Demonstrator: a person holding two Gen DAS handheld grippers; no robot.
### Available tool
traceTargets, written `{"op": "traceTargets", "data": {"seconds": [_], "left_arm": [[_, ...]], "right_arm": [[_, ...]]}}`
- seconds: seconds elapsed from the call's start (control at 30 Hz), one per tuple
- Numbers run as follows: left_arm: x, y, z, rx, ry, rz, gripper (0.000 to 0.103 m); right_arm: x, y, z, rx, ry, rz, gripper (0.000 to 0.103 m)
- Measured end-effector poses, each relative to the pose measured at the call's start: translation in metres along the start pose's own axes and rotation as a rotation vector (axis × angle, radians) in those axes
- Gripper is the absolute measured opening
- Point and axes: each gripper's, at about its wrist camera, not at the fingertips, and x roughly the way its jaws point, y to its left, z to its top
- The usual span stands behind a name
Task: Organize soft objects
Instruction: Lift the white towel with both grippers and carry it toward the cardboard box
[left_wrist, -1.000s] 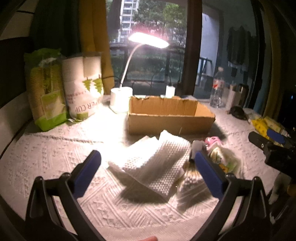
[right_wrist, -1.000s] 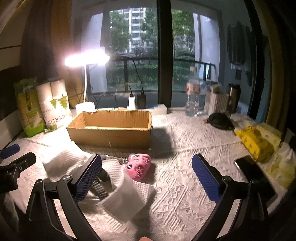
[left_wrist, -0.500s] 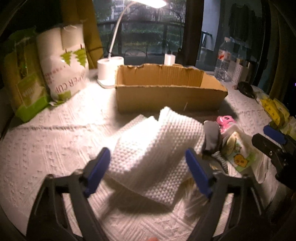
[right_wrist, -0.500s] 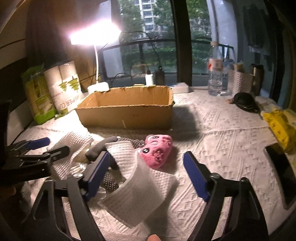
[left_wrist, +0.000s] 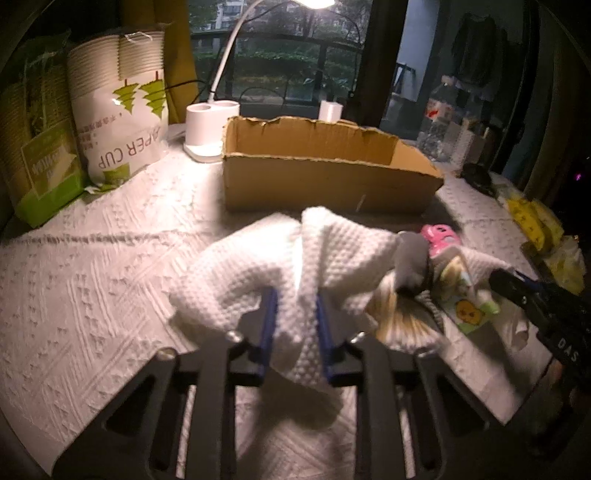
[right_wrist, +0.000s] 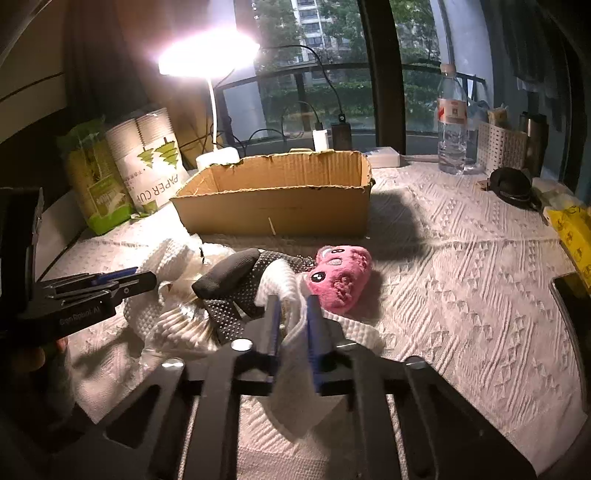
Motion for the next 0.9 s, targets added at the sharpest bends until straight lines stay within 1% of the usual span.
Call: {"op": "traceTargets", "data": {"seconds": [0.03, 0.17, 0.37, 0.53, 0.6, 0.73, 0.77, 0.83, 0.87, 0.9], "left_arm": [[-0.001, 0.001, 0.000, -0.003, -0.001, -0.006, 0.012], [-0.013, 0.001, -0.001, -0.009, -0.022, -0.035, 0.008], [-0.039, 0.003, 0.007, -0.014, -0.079, -0.067, 0.007], [-0.060, 0.004, 0.021, -0.013, -0.129, -0.079, 0.007], [-0.066, 0.003, 0.026, -0.009, -0.146, -0.083, 0.007], [-0.072, 0.004, 0.031, 0.000, -0.171, -0.086, 0.007], [-0.071, 0.004, 0.031, 0.000, -0.171, -0.085, 0.007], [-0.068, 0.006, 0.028, -0.002, -0.162, -0.077, 0.007], [-0.067, 0.008, 0.026, -0.006, -0.155, -0.076, 0.007], [-0.065, 0.010, 0.023, -0.012, -0.146, -0.075, 0.007]], "right_arm": [[-0.003, 0.001, 0.000, -0.004, -0.008, -0.001, 0.008], [-0.014, 0.004, 0.004, -0.012, -0.042, -0.008, 0.007], [-0.032, 0.008, 0.015, -0.026, -0.088, -0.003, 0.005], [-0.043, 0.004, 0.028, -0.033, -0.123, -0.012, 0.004], [-0.042, 0.002, 0.031, -0.032, -0.113, -0.007, 0.004], [-0.029, -0.004, 0.024, -0.014, -0.040, 0.023, 0.004], [-0.024, -0.004, 0.020, -0.012, -0.022, 0.024, 0.007], [-0.017, -0.004, 0.013, -0.003, 0.011, 0.023, 0.023], [-0.015, -0.005, 0.009, 0.002, 0.022, 0.031, 0.037], [-0.013, -0.005, 0.006, 0.007, 0.030, 0.035, 0.042]]}}
